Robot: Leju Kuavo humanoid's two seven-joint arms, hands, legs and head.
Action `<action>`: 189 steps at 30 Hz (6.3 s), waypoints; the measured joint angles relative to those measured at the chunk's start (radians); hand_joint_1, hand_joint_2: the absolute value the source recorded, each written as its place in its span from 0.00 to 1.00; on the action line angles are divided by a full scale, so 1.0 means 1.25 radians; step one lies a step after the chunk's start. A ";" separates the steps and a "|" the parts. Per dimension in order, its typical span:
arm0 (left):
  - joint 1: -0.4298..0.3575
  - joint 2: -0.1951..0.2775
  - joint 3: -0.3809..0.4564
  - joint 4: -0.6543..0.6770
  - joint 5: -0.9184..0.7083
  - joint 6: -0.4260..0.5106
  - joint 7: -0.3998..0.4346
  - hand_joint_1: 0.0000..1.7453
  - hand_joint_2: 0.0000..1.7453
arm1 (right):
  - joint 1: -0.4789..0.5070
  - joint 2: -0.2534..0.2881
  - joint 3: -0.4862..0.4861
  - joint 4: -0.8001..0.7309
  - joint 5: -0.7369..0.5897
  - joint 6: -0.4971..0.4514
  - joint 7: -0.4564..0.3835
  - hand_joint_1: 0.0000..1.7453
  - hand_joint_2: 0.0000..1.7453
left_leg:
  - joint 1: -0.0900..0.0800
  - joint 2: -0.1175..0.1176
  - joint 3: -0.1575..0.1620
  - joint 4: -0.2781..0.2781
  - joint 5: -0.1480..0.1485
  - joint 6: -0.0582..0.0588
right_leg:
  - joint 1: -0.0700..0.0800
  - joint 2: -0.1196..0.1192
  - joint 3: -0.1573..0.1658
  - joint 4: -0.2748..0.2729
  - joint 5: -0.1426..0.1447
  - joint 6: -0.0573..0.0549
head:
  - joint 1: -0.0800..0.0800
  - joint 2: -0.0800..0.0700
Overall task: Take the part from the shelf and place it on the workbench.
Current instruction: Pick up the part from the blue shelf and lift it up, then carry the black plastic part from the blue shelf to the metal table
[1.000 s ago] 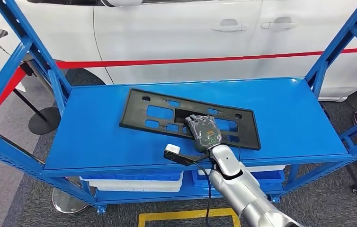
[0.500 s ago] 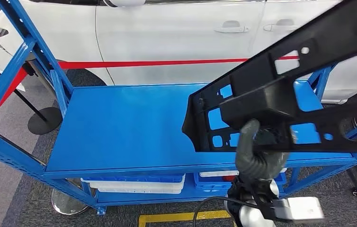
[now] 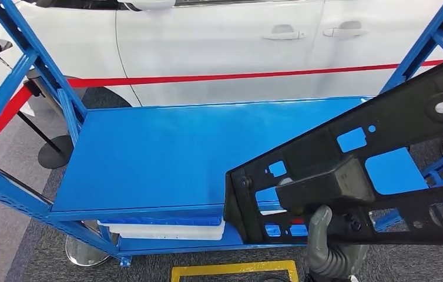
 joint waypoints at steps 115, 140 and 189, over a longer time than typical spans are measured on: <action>-0.011 0.011 -0.016 -0.006 -0.033 0.030 0.002 0.00 0.00 | 0.190 0.118 -0.163 0.148 0.007 0.136 -0.032 1.00 1.00 | -0.013 0.059 0.050 -0.033 -0.019 0.036 | 0.001 -0.004 -0.095 0.190 -0.072 0.018 | 0.010 0.000; -0.006 0.014 0.006 -0.006 -0.015 0.003 -0.009 0.00 0.00 | 0.180 0.135 -0.207 0.154 0.230 0.042 -0.008 1.00 1.00 | -0.006 -0.029 0.049 -0.027 -0.021 0.032 | 0.001 0.081 -0.023 0.024 -0.012 0.016 | 0.010 0.000; 0.001 0.001 0.001 -0.007 -0.050 -0.005 0.014 0.00 0.00 | 0.236 0.157 -0.219 0.119 0.263 -0.043 0.019 1.00 1.00 | -0.010 0.019 -0.002 0.133 -0.133 -0.006 | 0.009 0.000 0.012 -0.016 -0.004 -0.026 | 0.010 0.000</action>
